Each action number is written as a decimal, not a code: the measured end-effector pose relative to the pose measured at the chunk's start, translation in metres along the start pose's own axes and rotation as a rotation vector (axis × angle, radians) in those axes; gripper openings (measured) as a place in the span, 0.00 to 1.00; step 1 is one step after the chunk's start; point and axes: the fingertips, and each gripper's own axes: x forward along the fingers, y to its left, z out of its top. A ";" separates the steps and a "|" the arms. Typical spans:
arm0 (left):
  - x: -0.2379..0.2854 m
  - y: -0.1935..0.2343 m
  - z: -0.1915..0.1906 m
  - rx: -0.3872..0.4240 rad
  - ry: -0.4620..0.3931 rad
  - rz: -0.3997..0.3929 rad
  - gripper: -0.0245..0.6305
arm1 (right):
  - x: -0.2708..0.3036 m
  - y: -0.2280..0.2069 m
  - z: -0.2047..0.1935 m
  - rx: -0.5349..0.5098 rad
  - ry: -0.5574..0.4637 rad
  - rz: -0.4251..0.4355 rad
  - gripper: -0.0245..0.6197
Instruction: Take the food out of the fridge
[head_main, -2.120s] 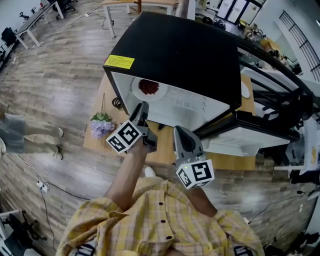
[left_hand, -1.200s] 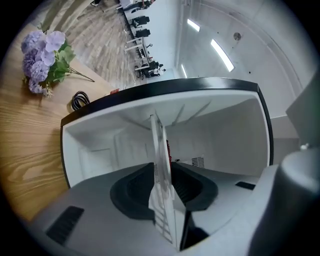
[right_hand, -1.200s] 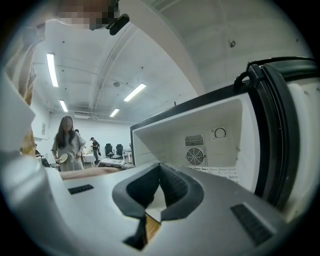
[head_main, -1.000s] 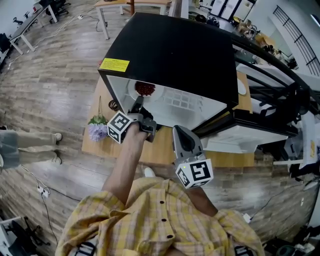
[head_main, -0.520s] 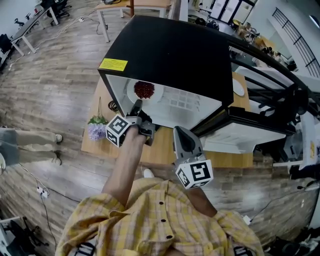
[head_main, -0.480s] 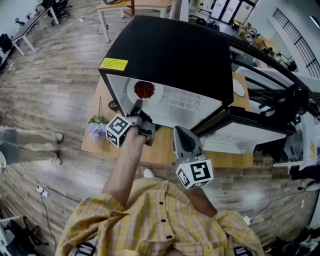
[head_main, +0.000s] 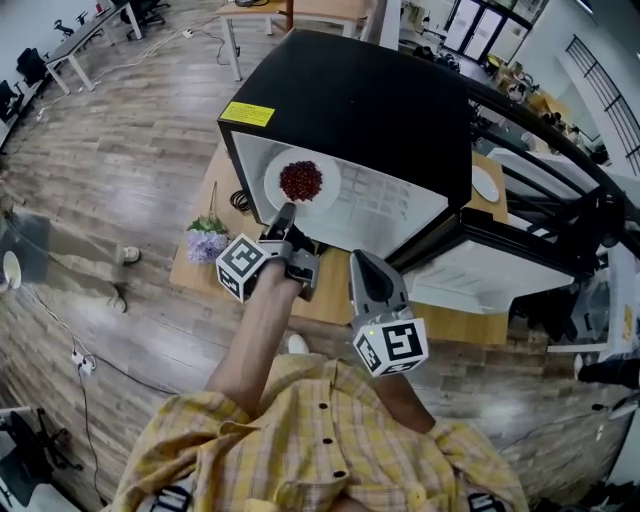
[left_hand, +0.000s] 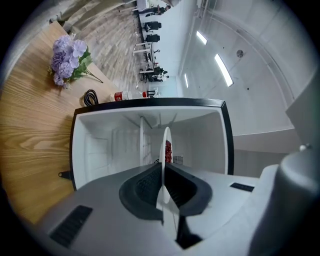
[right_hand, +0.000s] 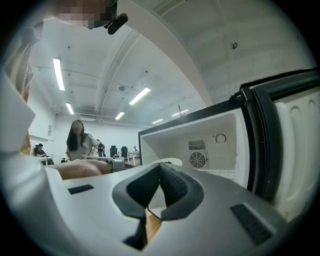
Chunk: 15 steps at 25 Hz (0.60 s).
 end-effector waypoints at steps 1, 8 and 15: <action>-0.003 -0.003 -0.001 0.002 -0.002 -0.001 0.06 | -0.002 0.001 0.001 -0.002 -0.002 0.004 0.05; -0.032 -0.021 -0.016 0.010 -0.024 -0.011 0.06 | -0.017 0.002 0.005 -0.006 -0.014 0.018 0.05; -0.063 -0.040 -0.030 0.020 -0.053 -0.024 0.07 | -0.030 0.004 0.009 -0.009 -0.021 0.042 0.05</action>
